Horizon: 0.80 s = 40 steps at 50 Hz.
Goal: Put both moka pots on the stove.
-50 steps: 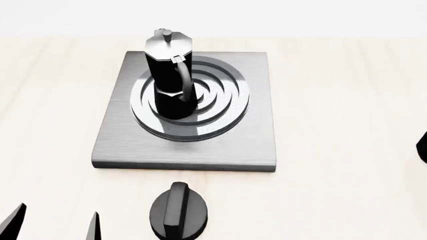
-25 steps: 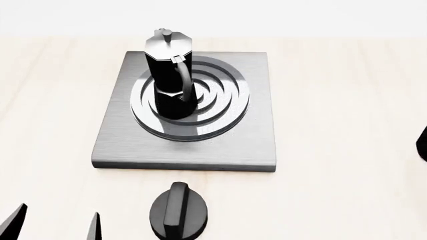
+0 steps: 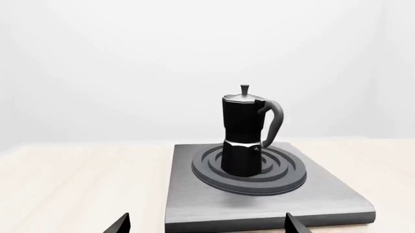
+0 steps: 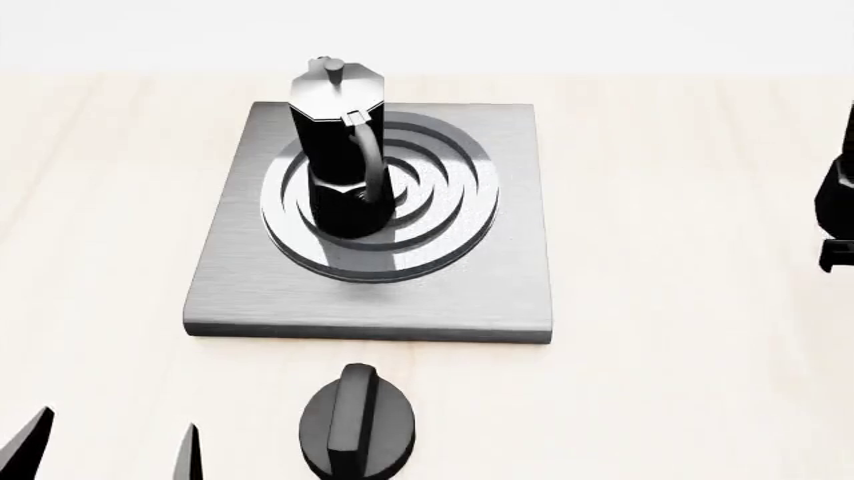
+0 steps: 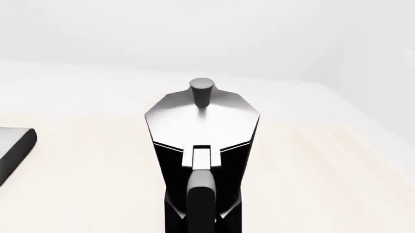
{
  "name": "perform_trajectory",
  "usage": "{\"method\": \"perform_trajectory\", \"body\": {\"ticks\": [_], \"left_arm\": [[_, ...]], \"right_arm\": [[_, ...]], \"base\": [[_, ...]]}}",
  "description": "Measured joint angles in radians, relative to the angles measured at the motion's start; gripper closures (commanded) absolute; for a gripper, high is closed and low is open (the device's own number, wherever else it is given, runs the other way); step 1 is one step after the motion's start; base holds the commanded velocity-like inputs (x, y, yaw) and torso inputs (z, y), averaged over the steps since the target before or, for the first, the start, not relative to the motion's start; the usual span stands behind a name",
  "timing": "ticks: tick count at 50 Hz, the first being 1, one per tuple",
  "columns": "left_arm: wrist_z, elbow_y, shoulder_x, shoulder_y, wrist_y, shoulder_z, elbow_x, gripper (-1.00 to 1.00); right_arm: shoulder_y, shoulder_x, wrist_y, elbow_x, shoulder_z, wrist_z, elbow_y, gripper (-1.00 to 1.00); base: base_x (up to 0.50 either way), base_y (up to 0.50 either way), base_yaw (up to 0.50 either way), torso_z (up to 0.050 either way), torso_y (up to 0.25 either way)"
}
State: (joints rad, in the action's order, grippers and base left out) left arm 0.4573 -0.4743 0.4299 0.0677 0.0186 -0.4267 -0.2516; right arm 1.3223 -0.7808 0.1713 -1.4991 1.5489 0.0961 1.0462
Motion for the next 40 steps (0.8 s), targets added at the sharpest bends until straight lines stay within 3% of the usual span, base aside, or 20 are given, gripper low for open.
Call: {"method": "perform_trajectory", "body": {"ticks": [18, 40], "left_arm": [[0.004, -0.001, 0.003, 0.000, 0.001, -0.001, -0.004, -1.00], [0.012, -0.020, 0.013, 0.001, -0.007, 0.004, -0.015, -1.00]], "right_arm": [[0.026, 0.062, 0.098, -0.018, -0.055, 0.004, -0.028, 1.00], [0.063, 0.329, 0.081, 0.007, -0.068, 0.156, 0.216, 1.00]], "base": [[0.00, 0.00, 0.00, 0.000, 0.001], [0.00, 0.00, 0.00, 0.000, 0.001]]}}
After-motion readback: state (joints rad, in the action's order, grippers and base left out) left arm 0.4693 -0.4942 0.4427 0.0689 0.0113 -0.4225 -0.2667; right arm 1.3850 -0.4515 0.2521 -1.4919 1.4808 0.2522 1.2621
